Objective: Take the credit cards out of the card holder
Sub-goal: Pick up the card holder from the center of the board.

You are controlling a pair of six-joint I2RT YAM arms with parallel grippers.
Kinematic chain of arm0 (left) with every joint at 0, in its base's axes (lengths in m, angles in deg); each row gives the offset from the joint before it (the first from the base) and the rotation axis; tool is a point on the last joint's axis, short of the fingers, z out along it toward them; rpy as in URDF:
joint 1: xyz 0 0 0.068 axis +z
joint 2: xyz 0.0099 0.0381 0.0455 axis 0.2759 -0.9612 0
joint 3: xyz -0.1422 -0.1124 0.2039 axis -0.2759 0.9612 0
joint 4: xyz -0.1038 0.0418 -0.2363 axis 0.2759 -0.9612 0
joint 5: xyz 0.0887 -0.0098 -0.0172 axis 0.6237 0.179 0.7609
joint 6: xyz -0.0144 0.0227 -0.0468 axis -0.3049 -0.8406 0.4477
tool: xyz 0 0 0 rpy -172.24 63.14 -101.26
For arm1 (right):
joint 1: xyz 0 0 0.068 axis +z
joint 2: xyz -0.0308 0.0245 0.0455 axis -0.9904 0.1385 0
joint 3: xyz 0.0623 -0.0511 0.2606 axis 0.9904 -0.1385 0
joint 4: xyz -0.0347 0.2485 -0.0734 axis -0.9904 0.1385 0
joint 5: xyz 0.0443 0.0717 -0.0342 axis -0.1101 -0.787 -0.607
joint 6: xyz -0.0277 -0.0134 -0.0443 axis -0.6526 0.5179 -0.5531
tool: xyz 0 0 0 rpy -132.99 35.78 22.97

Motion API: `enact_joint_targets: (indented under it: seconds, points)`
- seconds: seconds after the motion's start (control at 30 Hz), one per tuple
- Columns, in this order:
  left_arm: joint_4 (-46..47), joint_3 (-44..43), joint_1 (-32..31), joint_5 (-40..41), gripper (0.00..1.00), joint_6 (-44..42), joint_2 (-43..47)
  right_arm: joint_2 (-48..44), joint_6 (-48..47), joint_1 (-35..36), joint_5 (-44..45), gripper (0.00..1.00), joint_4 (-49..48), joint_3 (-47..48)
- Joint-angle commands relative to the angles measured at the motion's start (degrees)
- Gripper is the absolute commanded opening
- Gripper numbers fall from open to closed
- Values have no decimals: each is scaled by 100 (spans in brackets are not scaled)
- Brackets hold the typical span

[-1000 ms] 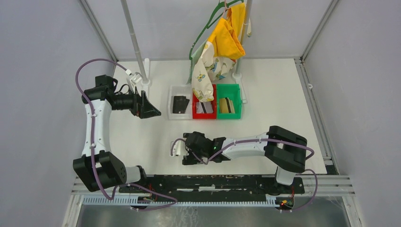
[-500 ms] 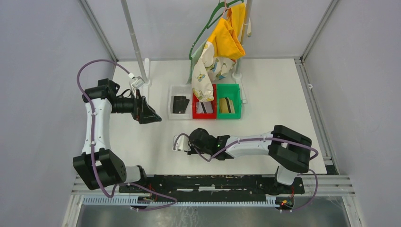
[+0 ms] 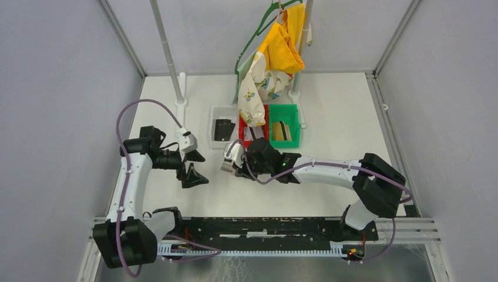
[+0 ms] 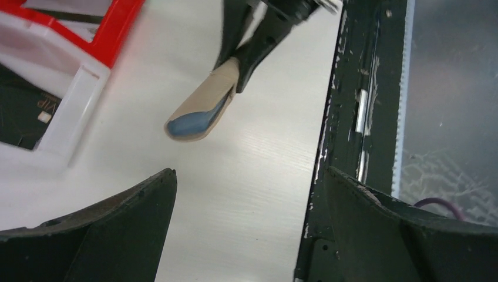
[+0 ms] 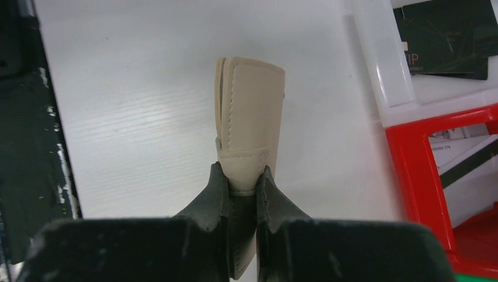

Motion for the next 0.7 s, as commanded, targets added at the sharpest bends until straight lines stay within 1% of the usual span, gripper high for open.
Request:
enact_joint_targets:
  seconds: [0.0,0.07,0.17,0.23,0.33,0.43,0.5,0.6,0.63,0.67]
  points:
    - [880,200,-783,397,100,-533,505,-350,621,-297,-1843,0,-319,540]
    - [1139,252,-1229,658,100,-333,781,-374,777,-435,-2469,0,-350,638]
    - [1069,162,-1466,865,100,-468,913,-366,955,-584,-3346,0,-343,806]
    - [795,64,-1483,896,99,-763,896,-369,992,-613,-3737,0,-313,903]
    - [302,-60,-1598,1048,96,-1190,872,-319,1070,-613,-4269,0,-377,1063]
    - [-186,-206,-1633,1114,91,-1536,852,-250,1314,-618,-4493,0,-413,1202]
    - [-408,-224,-1637,1077,88,-1676,868,-229,1456,-613,-4594,0,-519,1259]
    - [-458,-231,-1642,991,80,-1740,964,-188,1617,-615,-4797,1,-674,1322]
    - [-458,-244,-1640,956,75,-1756,1003,-159,1648,-613,-4835,3,-676,1347]
    - [-458,-269,-1642,911,69,-1759,1037,-129,1674,-622,-4886,6,-678,1356]
